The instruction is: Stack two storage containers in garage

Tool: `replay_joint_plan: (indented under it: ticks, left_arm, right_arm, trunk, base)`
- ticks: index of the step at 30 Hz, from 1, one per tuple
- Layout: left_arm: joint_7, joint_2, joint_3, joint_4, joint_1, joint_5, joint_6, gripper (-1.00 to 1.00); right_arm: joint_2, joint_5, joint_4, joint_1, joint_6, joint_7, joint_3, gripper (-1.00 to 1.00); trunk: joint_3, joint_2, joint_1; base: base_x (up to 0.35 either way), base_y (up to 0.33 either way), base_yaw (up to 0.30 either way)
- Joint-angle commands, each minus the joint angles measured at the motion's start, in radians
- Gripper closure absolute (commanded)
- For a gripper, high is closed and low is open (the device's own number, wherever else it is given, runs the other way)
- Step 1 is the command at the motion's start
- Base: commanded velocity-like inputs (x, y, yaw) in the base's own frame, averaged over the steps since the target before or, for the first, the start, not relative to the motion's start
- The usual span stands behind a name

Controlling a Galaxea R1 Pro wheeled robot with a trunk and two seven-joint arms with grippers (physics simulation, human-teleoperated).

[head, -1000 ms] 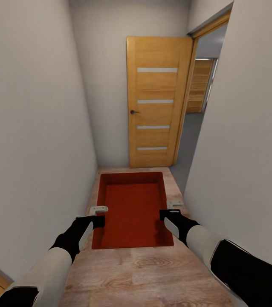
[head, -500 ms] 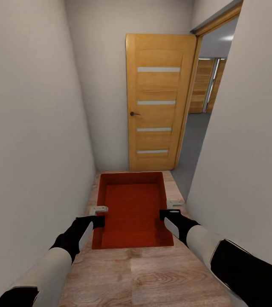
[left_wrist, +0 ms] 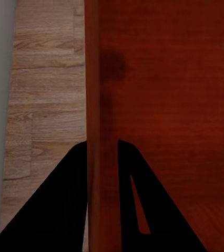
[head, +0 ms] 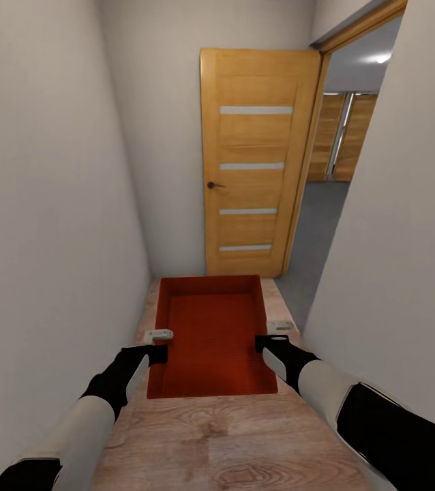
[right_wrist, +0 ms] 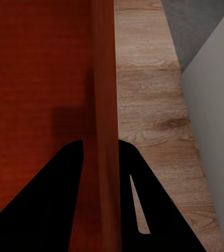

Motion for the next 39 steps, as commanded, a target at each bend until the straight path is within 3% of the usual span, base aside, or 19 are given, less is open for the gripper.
replay_joint_plan:
  ticks: [1,39]
  left_arm:
    - [0.01,0.005,-0.004,0.001,0.0,0.015,0.006,1.0]
    - [0.01,0.005,-0.004,0.001,0.0,0.015,0.005,1.0]
  right_arm:
    - [-0.01,0.008,-0.006,-0.001,-0.045,-0.004,-0.007,1.0]
    - [-0.011,0.008,-0.006,-0.001,-0.045,-0.004,-0.007,1.0]
  trunk:
    - [-0.002,-0.002,0.001]
    - [-0.003,-0.002,0.001]
  base:
    - [0.323,0.0,0.0]
    - [0.323,0.0,-0.019]
